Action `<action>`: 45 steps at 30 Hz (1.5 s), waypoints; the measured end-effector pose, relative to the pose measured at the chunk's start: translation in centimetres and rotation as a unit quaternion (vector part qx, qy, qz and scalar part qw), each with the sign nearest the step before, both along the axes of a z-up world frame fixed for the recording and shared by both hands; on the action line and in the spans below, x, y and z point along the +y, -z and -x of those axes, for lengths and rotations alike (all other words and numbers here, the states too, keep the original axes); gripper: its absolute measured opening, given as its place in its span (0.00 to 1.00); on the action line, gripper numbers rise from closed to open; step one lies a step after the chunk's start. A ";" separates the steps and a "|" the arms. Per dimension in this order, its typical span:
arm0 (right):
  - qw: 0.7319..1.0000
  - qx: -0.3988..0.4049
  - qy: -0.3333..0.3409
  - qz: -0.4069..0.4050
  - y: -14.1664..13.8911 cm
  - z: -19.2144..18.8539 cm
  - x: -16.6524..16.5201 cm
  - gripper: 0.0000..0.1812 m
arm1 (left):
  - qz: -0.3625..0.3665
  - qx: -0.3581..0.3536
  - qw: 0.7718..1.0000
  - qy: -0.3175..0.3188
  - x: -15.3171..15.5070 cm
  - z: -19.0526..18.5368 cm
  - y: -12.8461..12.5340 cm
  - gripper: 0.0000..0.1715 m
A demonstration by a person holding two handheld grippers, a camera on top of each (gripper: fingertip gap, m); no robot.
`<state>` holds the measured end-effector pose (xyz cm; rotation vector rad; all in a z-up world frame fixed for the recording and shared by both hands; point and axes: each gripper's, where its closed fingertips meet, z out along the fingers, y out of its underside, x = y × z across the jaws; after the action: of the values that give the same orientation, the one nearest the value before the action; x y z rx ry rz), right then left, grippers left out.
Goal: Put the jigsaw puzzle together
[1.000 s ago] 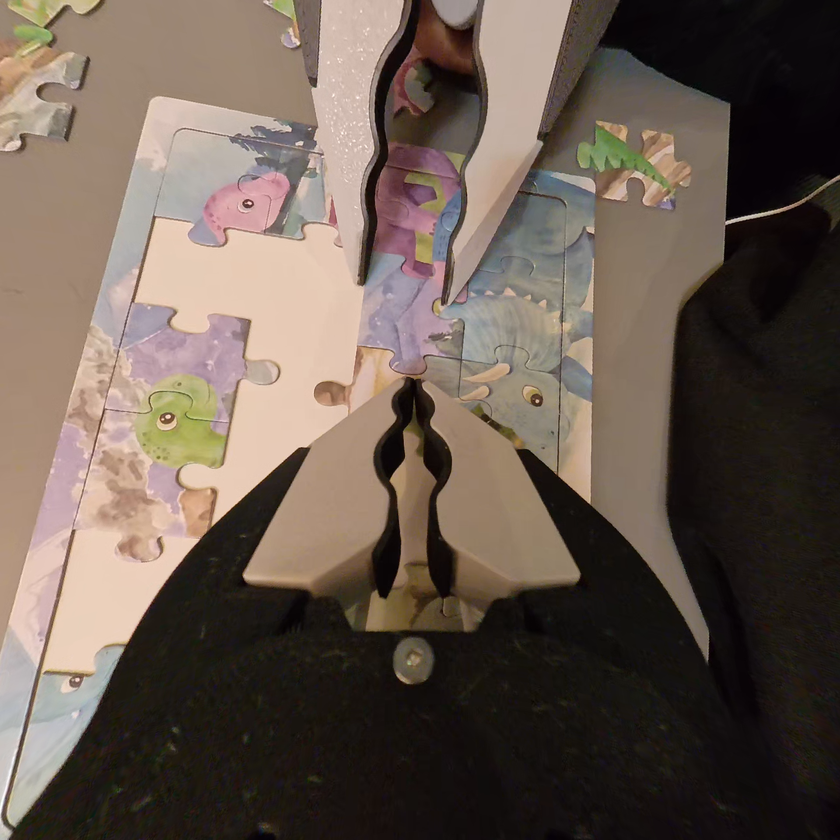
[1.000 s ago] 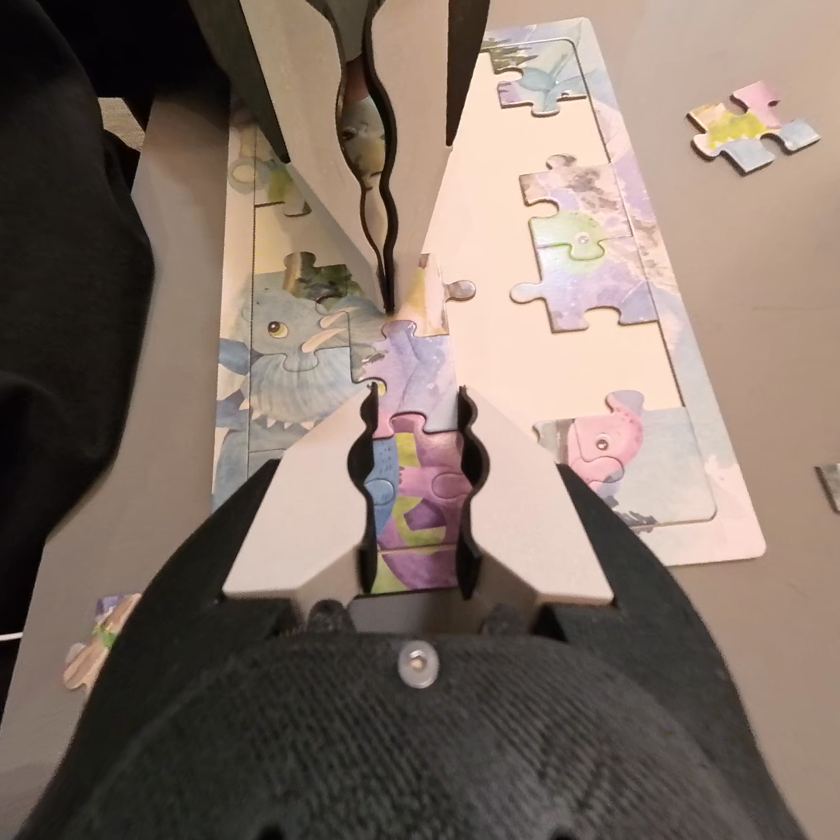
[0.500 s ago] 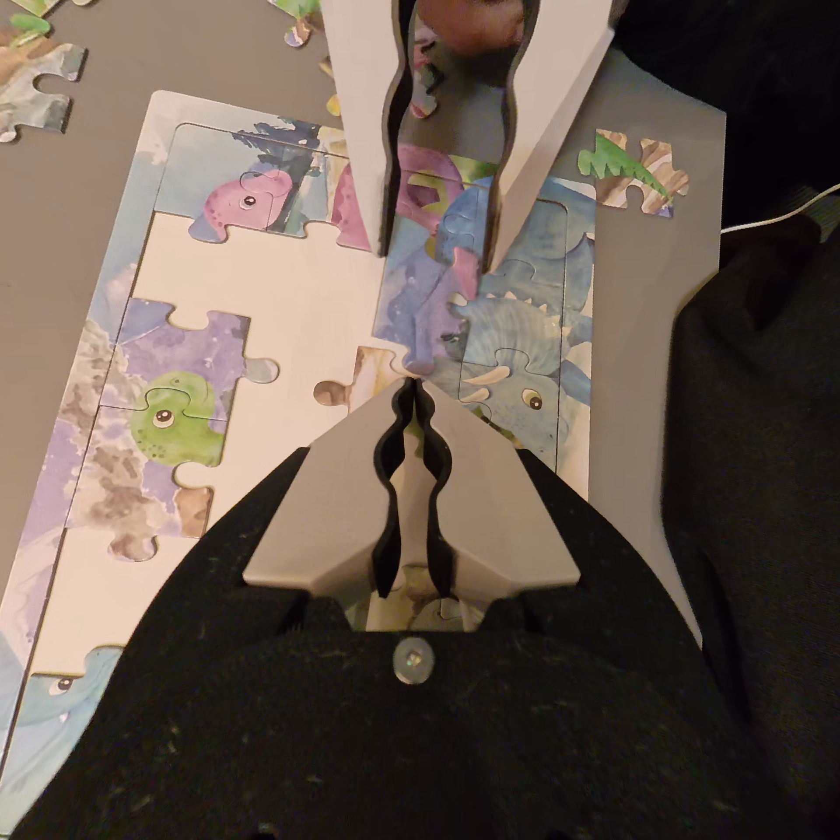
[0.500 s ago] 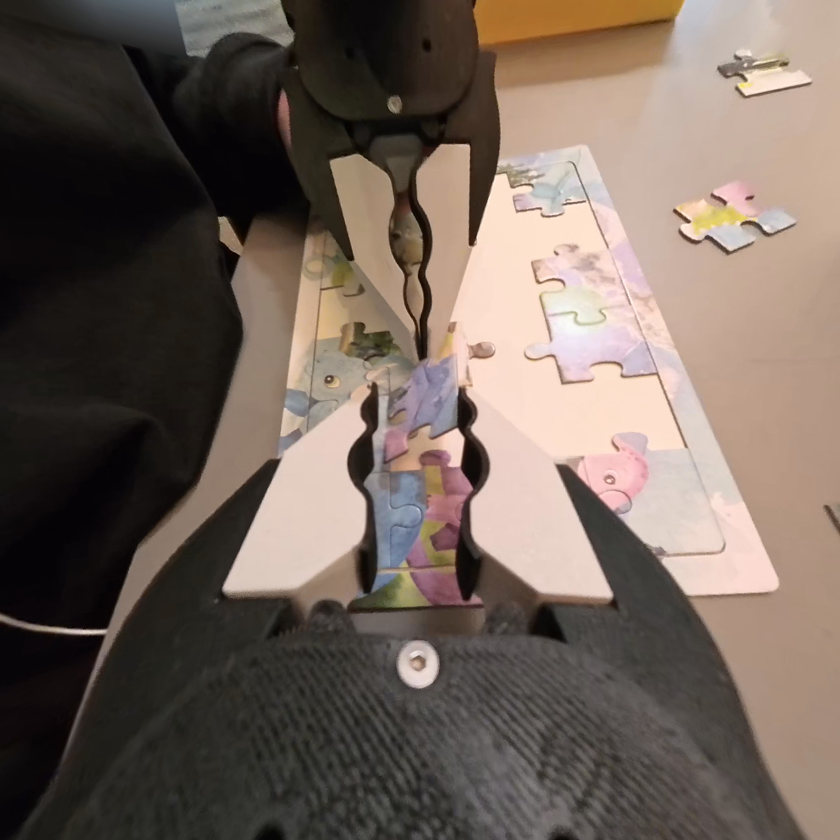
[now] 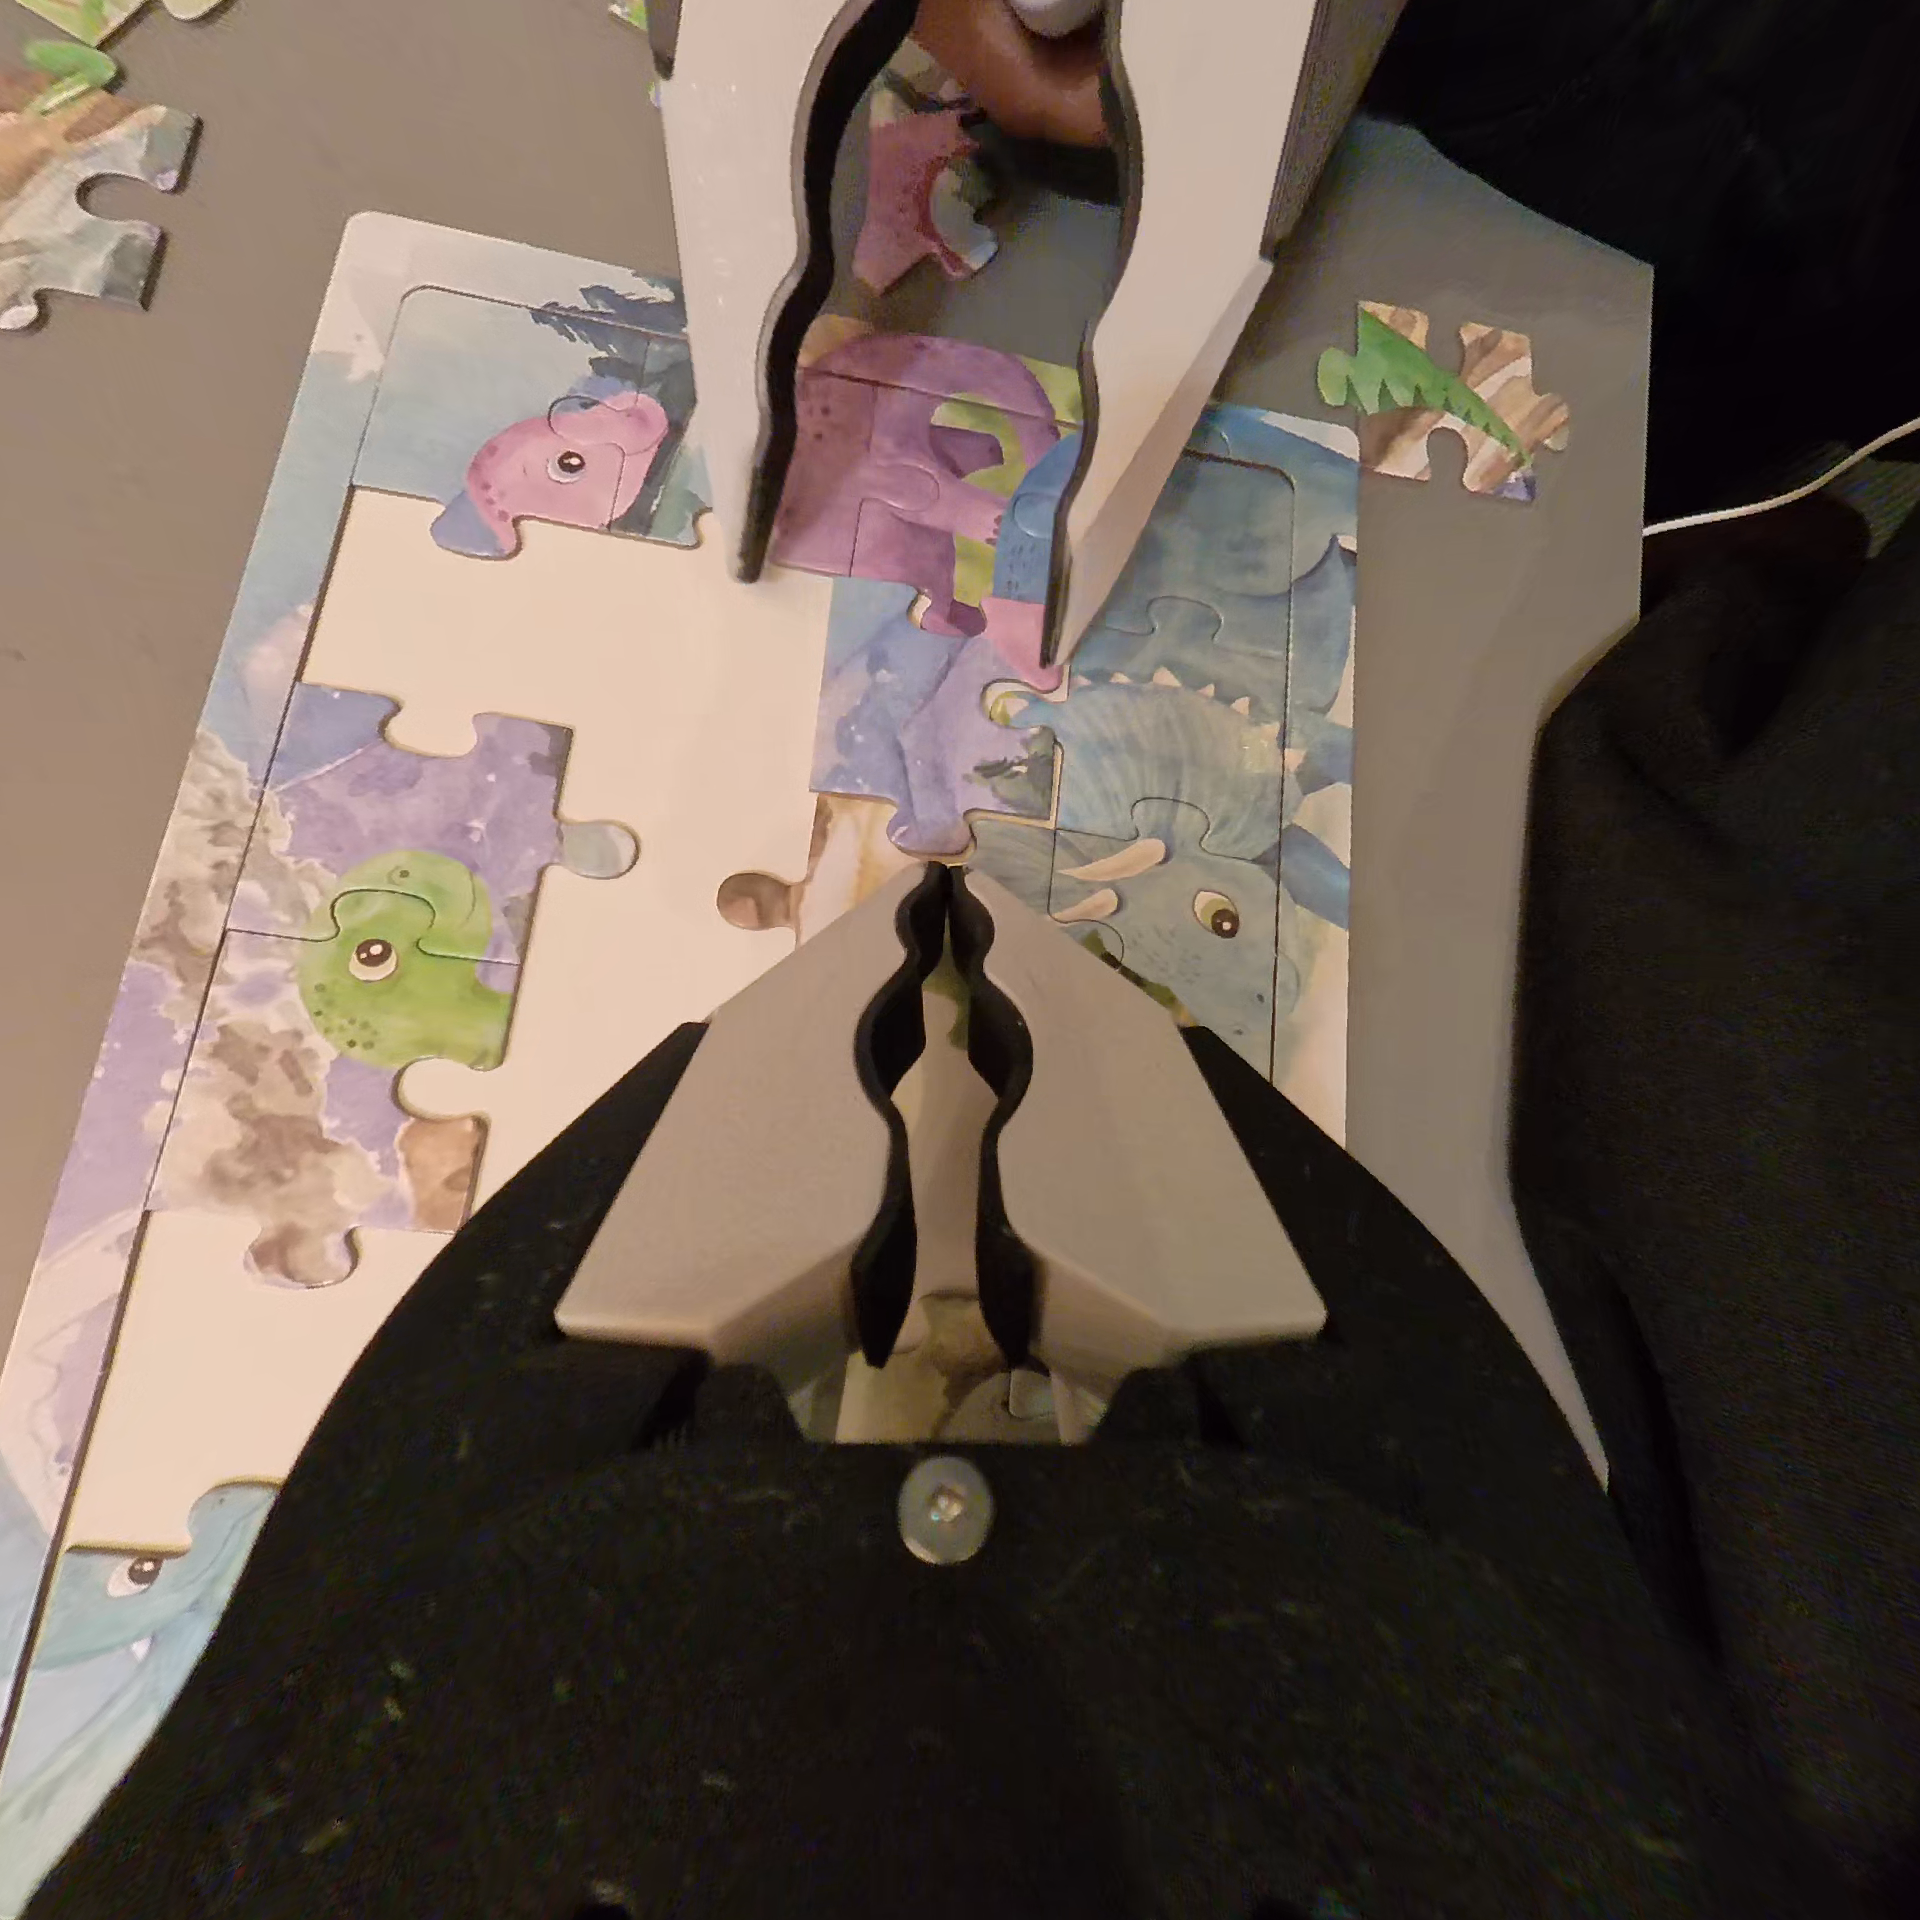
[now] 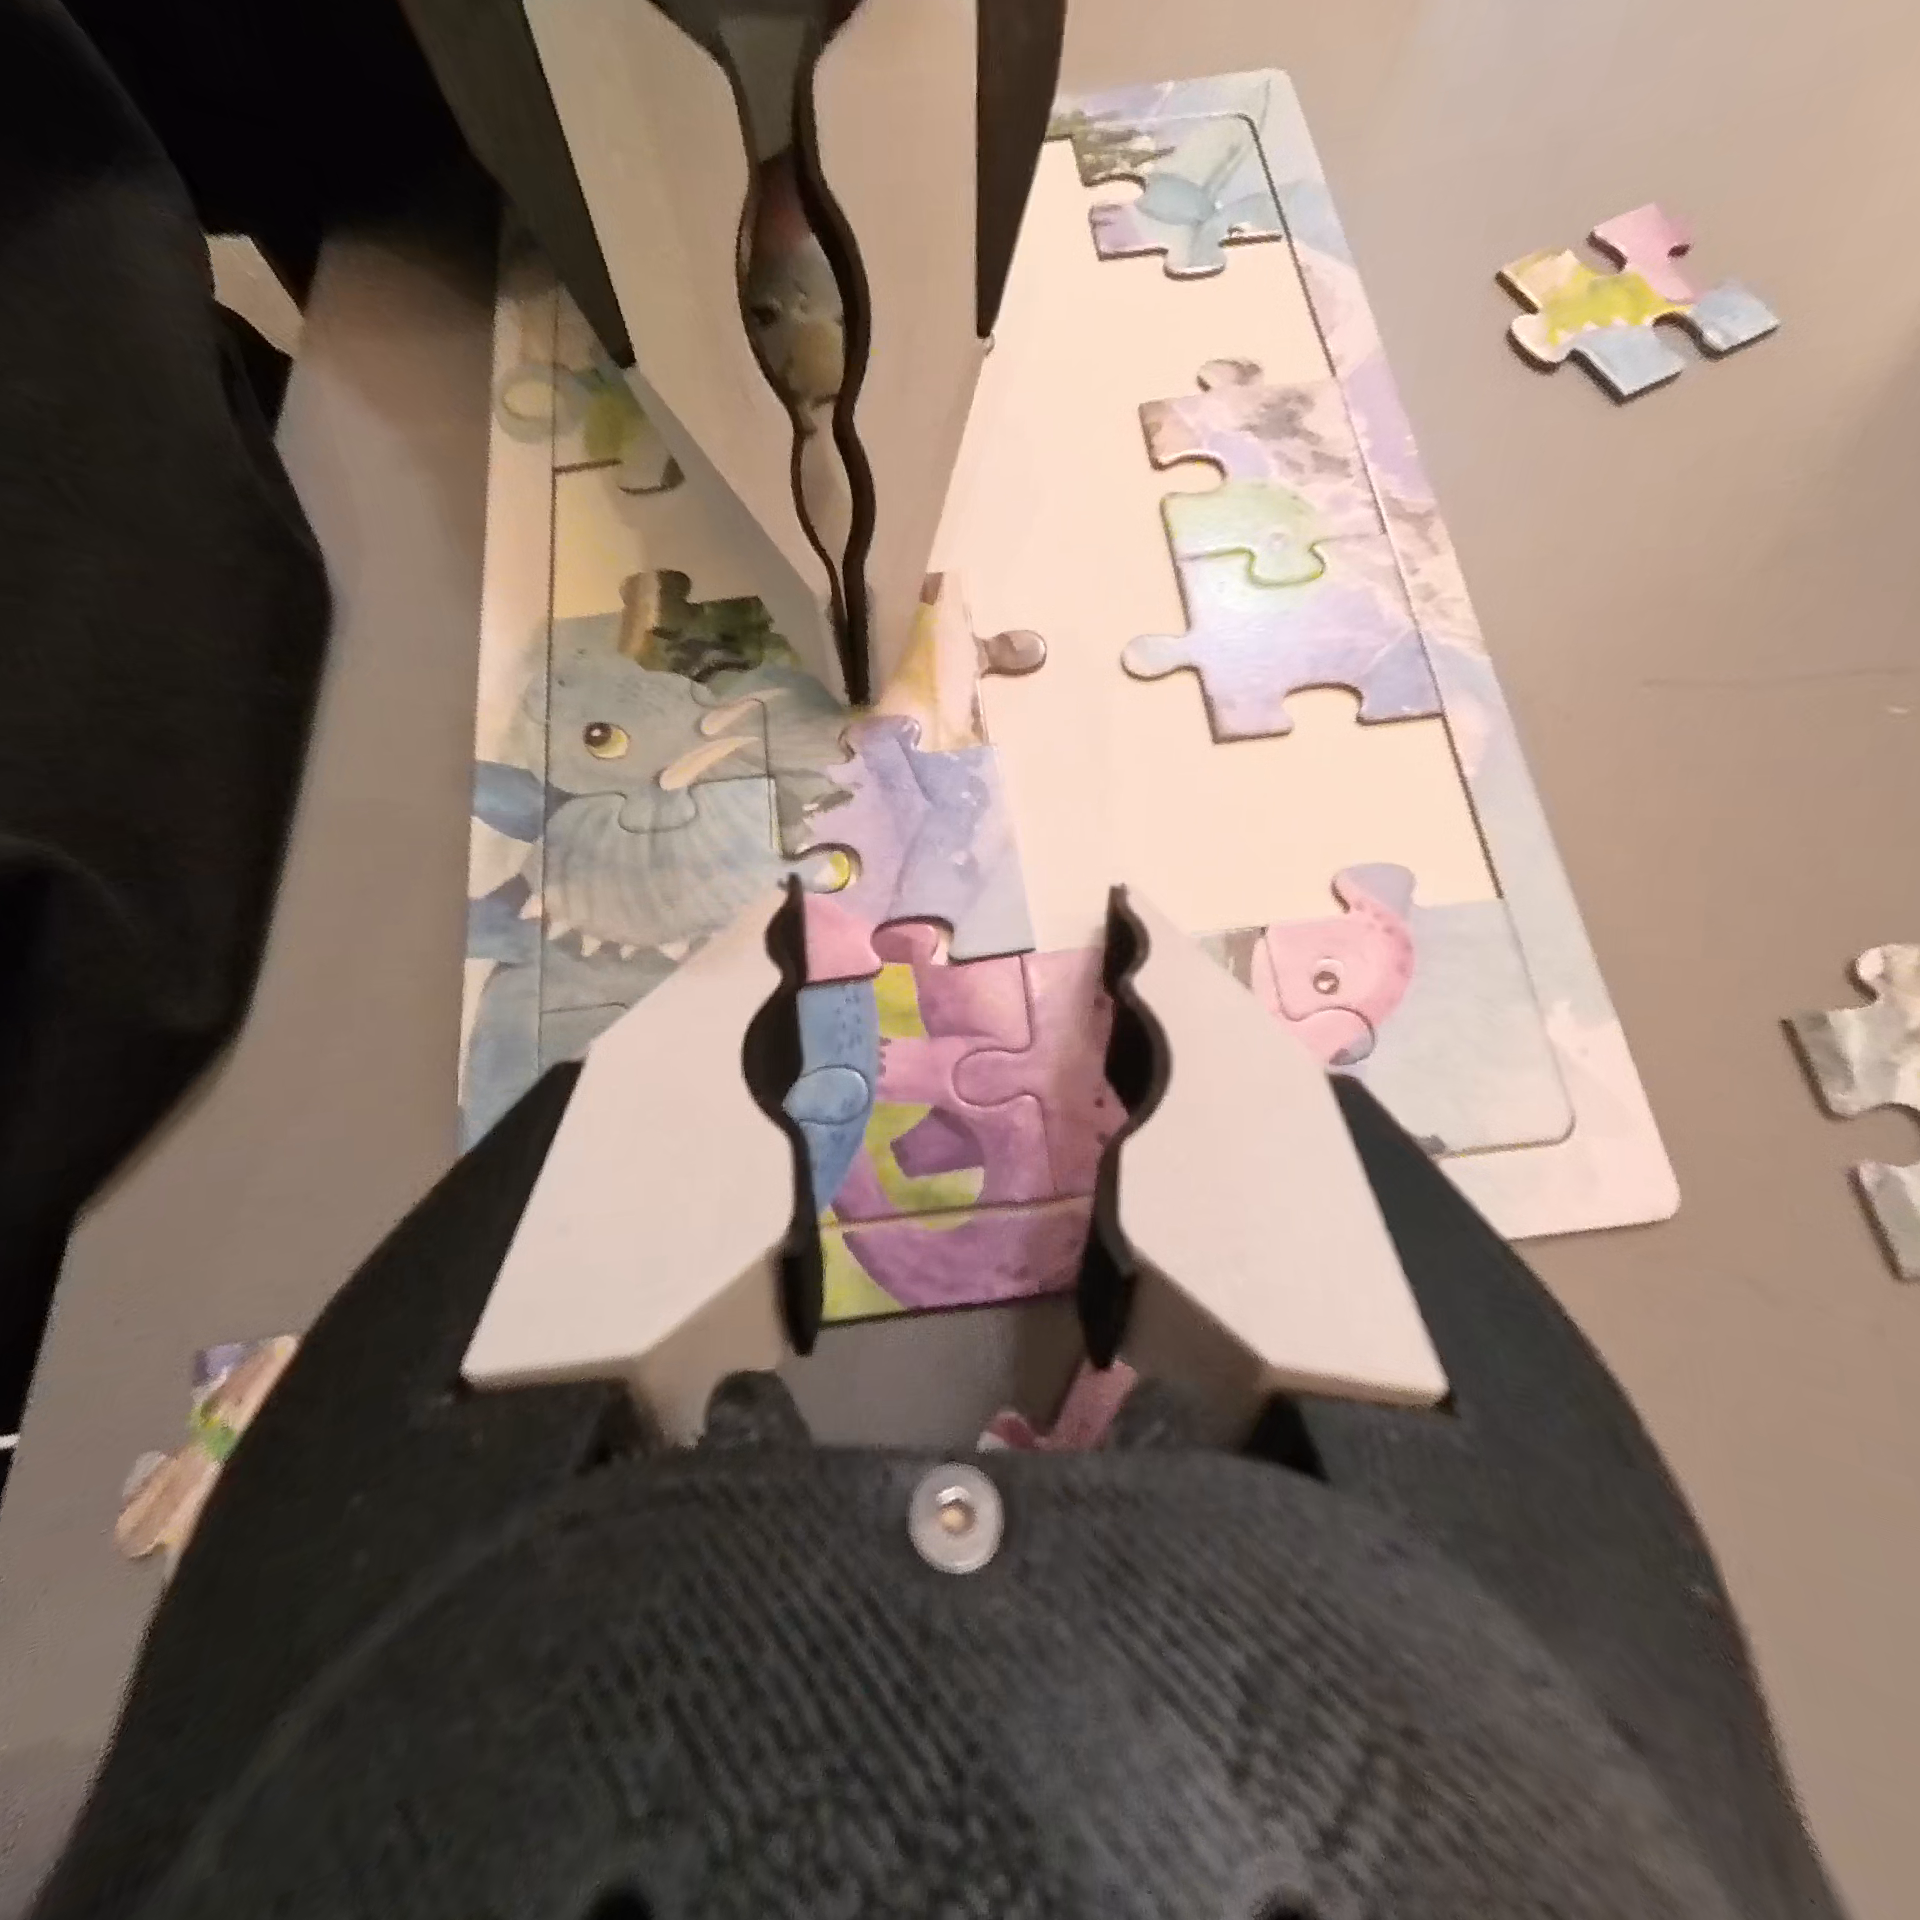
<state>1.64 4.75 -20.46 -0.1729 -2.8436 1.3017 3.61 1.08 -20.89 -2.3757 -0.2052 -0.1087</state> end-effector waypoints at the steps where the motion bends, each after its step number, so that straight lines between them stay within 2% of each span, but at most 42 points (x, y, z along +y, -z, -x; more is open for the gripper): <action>1: 1.000 0.001 -0.004 -0.004 0.2 -0.1 -0.1 0.33 | 0.000 0.000 1.000 0.000 0.0 0.0 0.0 0.00; 10: 1.000 0.004 -0.008 -0.006 0.3 -0.4 -0.8 0.31 | -0.001 0.000 1.000 -0.001 0.1 0.0 0.0 0.00; 15: 1.000 -0.007 -0.005 -0.010 0.3 -0.4 -0.9 0.17 | 0.000 0.001 1.000 -0.001 0.1 0.0 0.0 0.00; 27: 1.000 -0.005 -0.008 -0.005 -0.2 -0.5 -0.7 0.16 | -0.001 0.001 1.000 -0.001 0.1 0.0 0.0 0.00; 44: 0.999 0.023 0.034 0.010 -1.0 1.5 0.3 0.16 | -0.003 -0.001 1.000 0.001 0.2 -0.2 -0.1 0.02; 45: 0.999 0.026 0.036 0.015 -1.3 1.7 0.4 0.13 | -0.004 -0.003 1.000 0.001 0.2 -0.2 -0.1 0.03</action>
<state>-0.02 5.11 -19.18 -0.2344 -2.7487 1.3163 3.78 1.32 -20.77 -2.3671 -0.2051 -0.1163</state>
